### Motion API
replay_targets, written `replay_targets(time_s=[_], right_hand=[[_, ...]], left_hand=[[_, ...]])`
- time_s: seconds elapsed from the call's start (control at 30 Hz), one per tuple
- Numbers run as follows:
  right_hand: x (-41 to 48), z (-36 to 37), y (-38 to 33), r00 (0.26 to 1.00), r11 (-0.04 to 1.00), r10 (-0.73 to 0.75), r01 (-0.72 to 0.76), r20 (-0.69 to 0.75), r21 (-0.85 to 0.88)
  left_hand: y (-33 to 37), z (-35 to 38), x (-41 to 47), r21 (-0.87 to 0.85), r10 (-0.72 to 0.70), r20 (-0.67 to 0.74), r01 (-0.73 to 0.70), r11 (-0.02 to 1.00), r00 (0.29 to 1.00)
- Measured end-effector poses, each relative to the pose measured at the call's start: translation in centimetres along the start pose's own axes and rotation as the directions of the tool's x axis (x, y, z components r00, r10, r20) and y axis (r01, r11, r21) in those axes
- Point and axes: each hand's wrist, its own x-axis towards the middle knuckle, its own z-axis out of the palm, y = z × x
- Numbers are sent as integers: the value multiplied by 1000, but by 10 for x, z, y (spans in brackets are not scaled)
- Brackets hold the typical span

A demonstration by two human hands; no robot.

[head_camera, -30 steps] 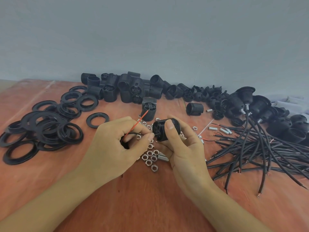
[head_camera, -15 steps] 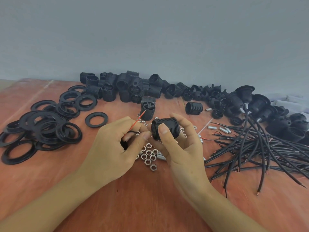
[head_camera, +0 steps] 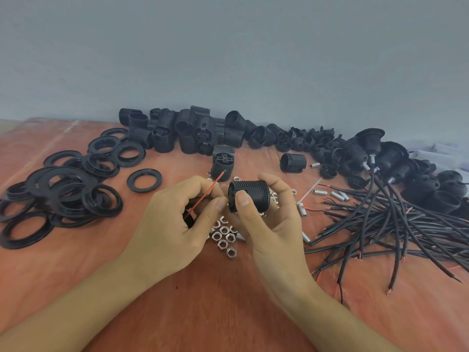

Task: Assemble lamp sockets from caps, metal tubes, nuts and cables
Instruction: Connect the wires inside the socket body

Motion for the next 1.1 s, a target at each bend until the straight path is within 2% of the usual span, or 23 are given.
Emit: replay_targets(time_s=[0.33,0.53,0.87,0.97,1.1], right_hand=[[-3,4,6,998,1000,5,-4,-61,22],[1,8,-1,998,983,51,-42,-44,181],[0,7,-2,998,990,69,-70,11,120],[2,7,-8,988,959,151,-156,38,239],[6,5,-12,968,861,247,-195,-52,470]], left_hand=[[3,2,-3,-62,-44,-36,41,997,998],[2,3,-1,-152,-114,-116,96,984,987],[1,4,-3,-153,-73,-70,62,986,995],[3,7,-5,-198,-99,-87,81,977,991],[5,10,-2,-313,-198,-91,161,936,976]])
